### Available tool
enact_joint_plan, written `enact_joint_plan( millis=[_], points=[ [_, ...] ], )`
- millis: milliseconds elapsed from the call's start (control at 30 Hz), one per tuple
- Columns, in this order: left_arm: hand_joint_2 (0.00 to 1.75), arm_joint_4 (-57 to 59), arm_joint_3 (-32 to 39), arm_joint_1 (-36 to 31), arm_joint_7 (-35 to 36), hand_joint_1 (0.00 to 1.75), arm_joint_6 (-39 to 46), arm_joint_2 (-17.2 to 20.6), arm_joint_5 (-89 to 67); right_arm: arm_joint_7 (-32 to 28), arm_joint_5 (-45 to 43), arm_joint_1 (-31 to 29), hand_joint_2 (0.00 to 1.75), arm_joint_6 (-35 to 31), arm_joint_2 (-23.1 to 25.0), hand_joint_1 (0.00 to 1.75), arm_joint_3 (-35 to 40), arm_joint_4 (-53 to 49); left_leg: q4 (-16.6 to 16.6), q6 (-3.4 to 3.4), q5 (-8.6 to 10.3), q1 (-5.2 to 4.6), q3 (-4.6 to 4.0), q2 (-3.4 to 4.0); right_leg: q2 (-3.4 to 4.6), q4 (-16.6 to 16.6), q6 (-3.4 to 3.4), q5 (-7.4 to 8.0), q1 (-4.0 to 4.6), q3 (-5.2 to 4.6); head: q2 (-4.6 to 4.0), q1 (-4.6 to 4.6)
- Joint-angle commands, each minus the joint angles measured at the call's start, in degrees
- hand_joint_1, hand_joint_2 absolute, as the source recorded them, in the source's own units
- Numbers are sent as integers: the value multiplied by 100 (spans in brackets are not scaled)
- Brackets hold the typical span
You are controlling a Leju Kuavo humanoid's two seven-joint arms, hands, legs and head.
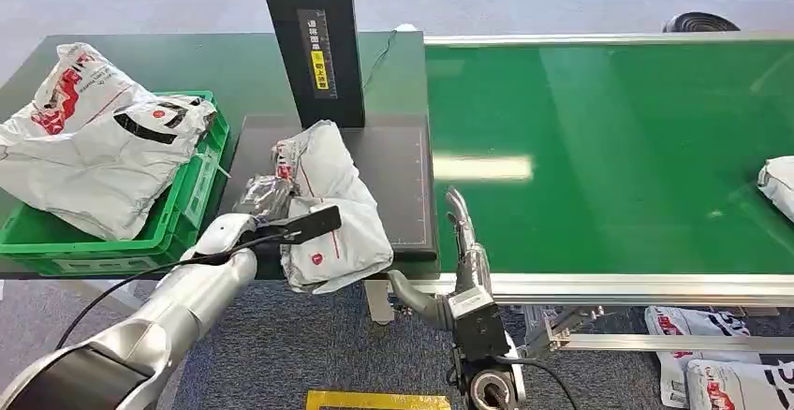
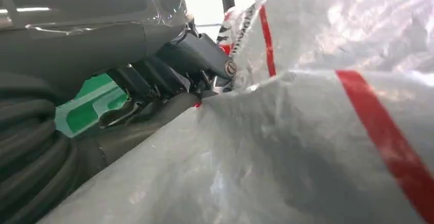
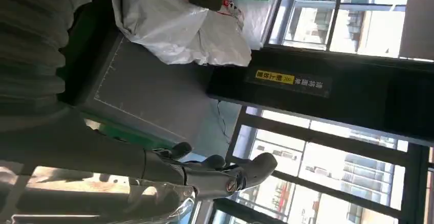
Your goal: Moved the parcel from conveyor to table for the left to box.
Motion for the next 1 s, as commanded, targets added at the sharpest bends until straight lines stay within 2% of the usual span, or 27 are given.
enact_joint_plan(
  millis=[33,67,267,400,733,1000],
  points=[
    [175,-26,910,-323,-251,175,187,-14,485,20,-10,-36,175,-8,-95,0,-25,73,6,2,-2,6,-2,-6,-9,-1,-14,-2,8,4,0,0],
    [175,-91,1302,-404,-419,175,177,-35,829,21,-11,-39,175,-7,-94,0,-14,97,7,1,-1,7,-6,-6,-9,1,-12,-1,9,0,0,0],
    [175,-285,2010,-942,-865,175,-182,91,1484,-5,-66,-80,175,-56,-85,0,13,296,11,-1,-1,9,-11,-4,-7,3,-12,0,11,-5,0,0],
    [175,-310,2042,-1387,-813,175,-362,124,1528,-21,-84,-78,175,-78,-52,0,2,289,13,0,-1,10,-13,-1,-4,4,-12,2,12,-7,0,2],
    [175,-517,2274,-1918,-842,175,-546,48,1898,-21,-78,-13,175,-79,37,0,-65,274,12,1,-1,9,-12,-6,-9,4,-13,-1,12,-4,0,2],
    [175,-773,2216,-1873,-1029,175,-776,183,2173,-33,-68,25,175,-59,74,0,-156,315,4,1,1,5,-5,2,0,-1,-11,2,7,-1,0,2]
  ],
)
